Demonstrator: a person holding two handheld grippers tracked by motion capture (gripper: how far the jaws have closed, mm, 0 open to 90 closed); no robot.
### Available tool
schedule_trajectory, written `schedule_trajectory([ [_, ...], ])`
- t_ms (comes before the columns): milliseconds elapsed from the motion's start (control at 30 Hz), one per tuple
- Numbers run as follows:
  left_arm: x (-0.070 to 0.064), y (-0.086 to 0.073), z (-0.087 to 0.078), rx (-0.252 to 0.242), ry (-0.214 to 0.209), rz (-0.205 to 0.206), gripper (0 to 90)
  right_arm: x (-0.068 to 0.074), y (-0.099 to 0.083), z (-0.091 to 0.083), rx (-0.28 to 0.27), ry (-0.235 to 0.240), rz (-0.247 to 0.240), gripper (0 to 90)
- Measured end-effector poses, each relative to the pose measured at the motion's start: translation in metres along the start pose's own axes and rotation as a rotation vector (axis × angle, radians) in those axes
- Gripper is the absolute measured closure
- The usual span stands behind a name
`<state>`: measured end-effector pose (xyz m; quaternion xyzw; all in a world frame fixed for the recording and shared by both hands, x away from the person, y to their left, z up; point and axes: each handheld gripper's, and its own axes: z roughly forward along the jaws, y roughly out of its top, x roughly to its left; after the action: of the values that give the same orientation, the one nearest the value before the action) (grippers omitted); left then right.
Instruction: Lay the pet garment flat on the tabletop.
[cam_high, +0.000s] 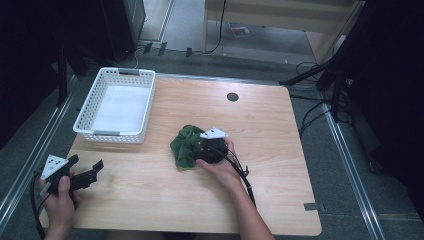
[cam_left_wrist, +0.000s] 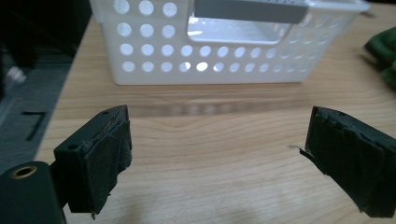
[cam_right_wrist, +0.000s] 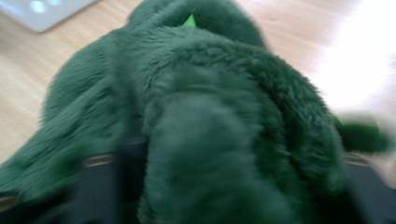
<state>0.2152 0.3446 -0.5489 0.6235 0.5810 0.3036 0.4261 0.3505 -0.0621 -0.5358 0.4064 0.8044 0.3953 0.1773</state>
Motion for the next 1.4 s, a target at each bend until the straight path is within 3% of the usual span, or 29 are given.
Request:
schedule_trajectory([
  [100,-0.007,0.003,0.0,0.013,0.016,0.024,7.3,-0.003,-0.003,-0.001,-0.009,0.018,0.02,61.2],
  [200,-0.019,0.01,0.001,0.001,-0.032,0.001,7.3,-0.008,-0.002,-0.008,-0.033,0.056,0.057,69.9],
  [267,-0.031,0.016,0.003,-0.01,-0.051,0.023,7.3,-0.005,0.002,-0.024,-0.082,0.064,0.058,71.7],
  [333,-0.042,0.023,0.004,-0.023,-0.075,0.036,7.3,-0.003,0.003,-0.029,-0.097,0.071,0.058,71.7],
  [433,-0.058,0.038,0.005,-0.057,-0.109,0.054,7.3,0.005,0.01,-0.056,-0.163,0.096,0.07,71.7],
  [533,-0.074,0.053,0.007,-0.09,-0.133,0.071,7.3,0.015,0.015,-0.079,-0.188,0.14,0.096,71.5],
  [667,-0.093,0.067,0.007,-0.135,-0.166,0.079,7.3,0.039,0.009,-0.112,-0.195,0.209,0.086,70.7],
  [733,-0.102,0.067,0.007,-0.137,-0.192,0.088,7.3,0.042,0.007,-0.116,-0.202,0.219,0.081,70.6],
  [800,-0.109,0.063,0.008,-0.134,-0.216,0.1,7.3,0.049,-0.003,-0.125,-0.209,0.262,0.093,70.2],
  [833,-0.112,0.06,0.009,-0.127,-0.23,0.099,7.3,0.053,-0.015,-0.124,-0.172,0.262,0.067,69.7],
  [900,-0.118,0.052,0.013,-0.096,-0.265,0.103,7.3,0.054,-0.021,-0.12,-0.141,0.261,0.06,67.2],
  [967,-0.121,0.044,0.017,-0.073,-0.272,0.124,7.3,0.049,-0.036,-0.107,-0.094,0.28,0.084,60.4],
  [1067,-0.122,0.036,0.021,-0.047,-0.276,0.125,7.3,0.044,-0.047,-0.094,-0.067,0.178,0.08,40.8],
  [1167,-0.119,0.035,0.022,-0.043,-0.274,0.121,7.3,0.037,-0.039,-0.104,-0.14,0.129,0.103,27.8],
  [1300,-0.115,0.035,0.022,-0.048,-0.273,0.106,7.3,0.035,-0.029,-0.129,-0.241,0.049,0.097,24.9],
  [1400,-0.113,0.036,0.022,-0.044,-0.27,0.096,7.3,0.043,-0.023,-0.142,-0.281,0.069,0.067,31.6],
])
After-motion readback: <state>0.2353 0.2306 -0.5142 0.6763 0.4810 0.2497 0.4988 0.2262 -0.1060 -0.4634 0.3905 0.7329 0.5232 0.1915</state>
